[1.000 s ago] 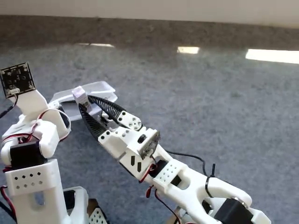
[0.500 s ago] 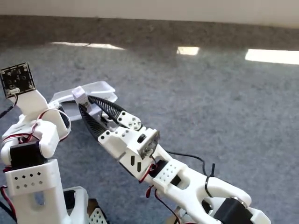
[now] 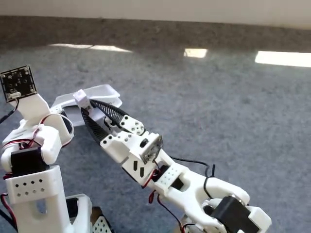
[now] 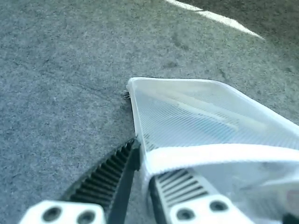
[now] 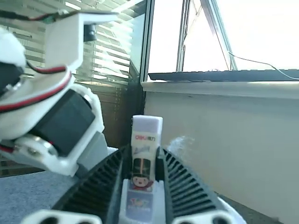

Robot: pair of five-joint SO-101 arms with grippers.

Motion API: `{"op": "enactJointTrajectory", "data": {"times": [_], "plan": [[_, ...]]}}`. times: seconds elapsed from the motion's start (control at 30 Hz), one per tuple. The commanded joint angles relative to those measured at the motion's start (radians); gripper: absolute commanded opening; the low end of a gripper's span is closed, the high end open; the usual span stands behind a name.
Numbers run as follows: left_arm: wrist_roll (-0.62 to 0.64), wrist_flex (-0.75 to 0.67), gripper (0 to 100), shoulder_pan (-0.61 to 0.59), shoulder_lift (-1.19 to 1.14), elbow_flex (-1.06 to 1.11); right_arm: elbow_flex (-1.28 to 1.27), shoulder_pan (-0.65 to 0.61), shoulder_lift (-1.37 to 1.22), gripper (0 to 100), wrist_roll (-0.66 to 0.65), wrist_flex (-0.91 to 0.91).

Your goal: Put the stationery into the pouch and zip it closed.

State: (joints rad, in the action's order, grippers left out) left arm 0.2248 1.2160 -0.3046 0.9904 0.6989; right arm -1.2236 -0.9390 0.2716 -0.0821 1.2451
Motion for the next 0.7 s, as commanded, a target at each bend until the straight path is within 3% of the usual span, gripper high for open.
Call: {"op": "enactJointTrajectory", "data": {"times": [0.0,0.07,0.47,0.67], "plan": [[-0.012,-0.005,1,0.016,-0.002,-0.008,-0.015,-0.001,0.105,10.0,0.005,-0.056],[-0.012,-0.005,1,0.016,-0.002,-0.008,-0.024,-0.002,0.148,14.5,0.006,-0.111],[-0.012,-0.005,1,0.016,-0.002,-0.008,-0.107,-0.012,0.271,12.9,0.006,-0.148],[-0.012,-0.005,1,0.016,-0.002,-0.008,-0.148,-0.013,0.421,0.9,0.000,-0.229]]}}
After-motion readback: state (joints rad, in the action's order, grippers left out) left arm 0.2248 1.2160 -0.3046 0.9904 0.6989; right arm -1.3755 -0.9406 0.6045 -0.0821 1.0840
